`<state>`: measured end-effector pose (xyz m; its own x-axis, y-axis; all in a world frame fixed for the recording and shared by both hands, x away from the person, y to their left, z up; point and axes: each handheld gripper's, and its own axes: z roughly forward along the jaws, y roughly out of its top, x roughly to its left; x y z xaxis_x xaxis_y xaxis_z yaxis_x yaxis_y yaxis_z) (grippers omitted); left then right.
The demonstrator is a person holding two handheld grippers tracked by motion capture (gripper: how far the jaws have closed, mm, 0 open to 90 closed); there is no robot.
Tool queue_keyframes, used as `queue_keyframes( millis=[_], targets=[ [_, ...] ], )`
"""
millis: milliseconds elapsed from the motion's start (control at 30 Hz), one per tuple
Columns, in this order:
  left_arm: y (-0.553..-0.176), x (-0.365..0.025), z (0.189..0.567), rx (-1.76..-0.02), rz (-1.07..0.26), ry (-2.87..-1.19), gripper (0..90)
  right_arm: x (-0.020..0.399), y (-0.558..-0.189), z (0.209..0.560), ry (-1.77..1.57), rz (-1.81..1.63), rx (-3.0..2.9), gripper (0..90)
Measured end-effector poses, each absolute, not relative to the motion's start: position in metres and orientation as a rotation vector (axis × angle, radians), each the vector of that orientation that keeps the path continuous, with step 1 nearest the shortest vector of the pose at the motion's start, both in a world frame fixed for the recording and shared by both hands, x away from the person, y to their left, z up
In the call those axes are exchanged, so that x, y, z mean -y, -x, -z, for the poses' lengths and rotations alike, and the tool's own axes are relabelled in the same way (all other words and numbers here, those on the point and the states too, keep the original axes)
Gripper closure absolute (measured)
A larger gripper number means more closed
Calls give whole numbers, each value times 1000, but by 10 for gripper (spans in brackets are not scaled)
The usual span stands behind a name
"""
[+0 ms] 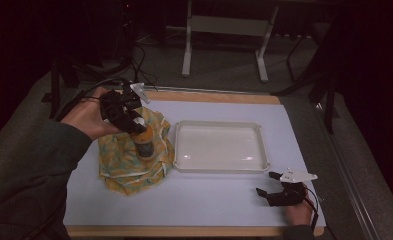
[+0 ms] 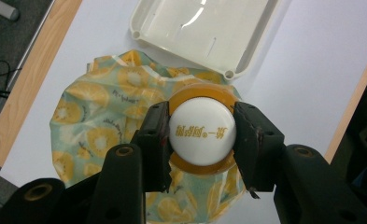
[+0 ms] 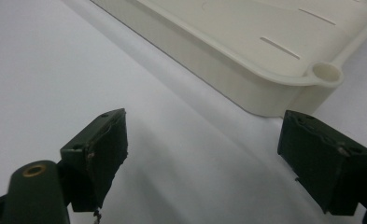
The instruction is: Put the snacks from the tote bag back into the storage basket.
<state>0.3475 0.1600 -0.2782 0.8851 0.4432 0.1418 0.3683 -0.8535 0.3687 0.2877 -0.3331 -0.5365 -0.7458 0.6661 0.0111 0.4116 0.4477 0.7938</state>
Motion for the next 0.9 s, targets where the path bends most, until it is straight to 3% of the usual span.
queue_keyframes(
  millis=[900],
  targets=[
    [-356,-143,283,-570,-295,-2736,588,333,-288,537,-924,-1194,-2401,155]
  ],
)
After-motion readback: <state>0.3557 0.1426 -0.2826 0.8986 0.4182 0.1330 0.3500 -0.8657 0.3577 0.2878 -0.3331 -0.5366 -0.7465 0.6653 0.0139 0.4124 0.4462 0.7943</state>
